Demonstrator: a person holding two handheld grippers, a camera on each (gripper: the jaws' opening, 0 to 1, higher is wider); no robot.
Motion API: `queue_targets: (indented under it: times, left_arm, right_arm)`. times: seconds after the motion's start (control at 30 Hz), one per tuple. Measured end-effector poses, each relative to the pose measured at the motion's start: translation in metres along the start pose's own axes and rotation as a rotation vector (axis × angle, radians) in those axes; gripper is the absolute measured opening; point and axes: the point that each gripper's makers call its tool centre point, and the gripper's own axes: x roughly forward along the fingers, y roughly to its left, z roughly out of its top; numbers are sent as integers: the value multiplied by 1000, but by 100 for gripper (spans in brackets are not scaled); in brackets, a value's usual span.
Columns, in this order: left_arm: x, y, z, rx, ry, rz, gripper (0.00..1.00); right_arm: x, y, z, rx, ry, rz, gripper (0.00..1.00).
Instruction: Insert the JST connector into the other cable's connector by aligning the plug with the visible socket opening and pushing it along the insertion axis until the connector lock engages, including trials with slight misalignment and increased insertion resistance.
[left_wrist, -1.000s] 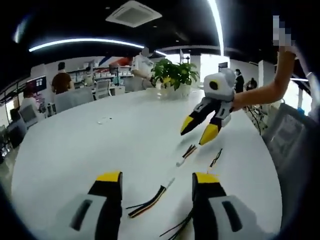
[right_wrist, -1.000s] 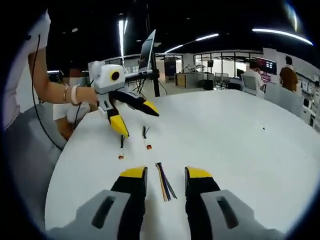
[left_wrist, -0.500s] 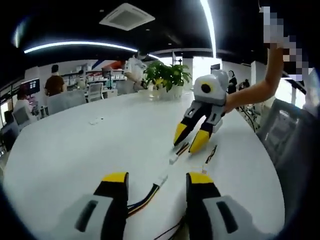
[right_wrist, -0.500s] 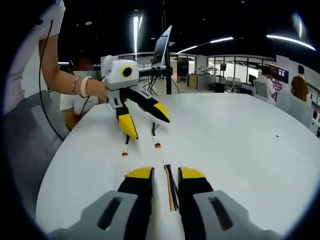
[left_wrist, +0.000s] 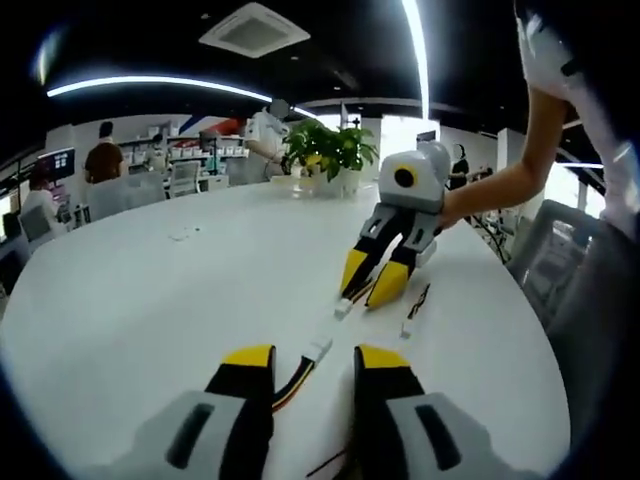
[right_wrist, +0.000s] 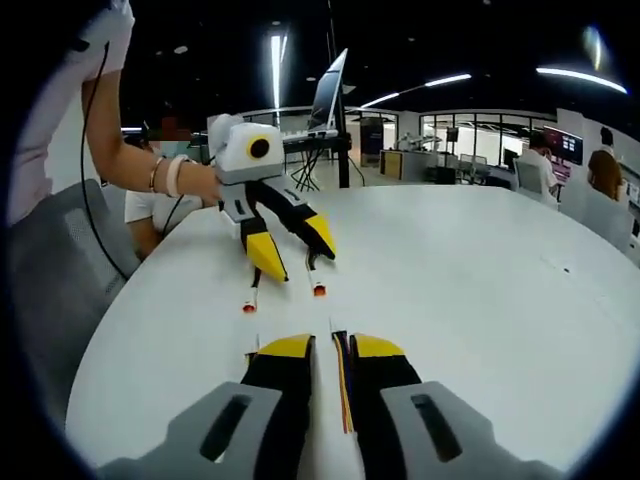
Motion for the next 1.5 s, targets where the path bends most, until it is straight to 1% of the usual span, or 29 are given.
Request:
queue_targets:
  times: [0.13,0.2,0.3,0.37,0.4,0.53,0.63,0.87,1.07,1.33,1.5]
  left_arm:
    - [1,0,-3,3,5,-1,22]
    - [2,0,-2,4,-9,-5,21]
    - [2,1,-1,22,-15,-9,15]
    - [2,1,-1,21,-17,-14,13]
    - [3,2,-2,15,-16,-13,13]
    - [2,3,-5,39,-1,-18,13]
    - [2,3,-5,43,-2,-27,13]
    - [3,0,-4,97,-7,-49,9]
    - [4,-2,-5,108,2,-63,8]
    - [5,-5,-4,132,-10,-86,2]
    - [6,-5,-4,131,-18,-97,1]
  right_arm:
    - [0,-1,0,9,-3,0,11]
    - [0,-2,0,12,-6,-2,11]
    - [1,-3,0,23,-16,-1,10]
    - [1,-3,0,20,-20,1,10]
    - [2,-3,0,19,-20,3,10]
    - [3,-3,0,12,-16,12,9]
    - [5,-3,-1,13,-13,15,9]
    - [7,-1,-1,5,-13,21,9]
    - [9,1,1,7,-19,28,9]
    - [9,-1,1,0,-24,32,6]
    - [8,0,2,-2,-32,42,5]
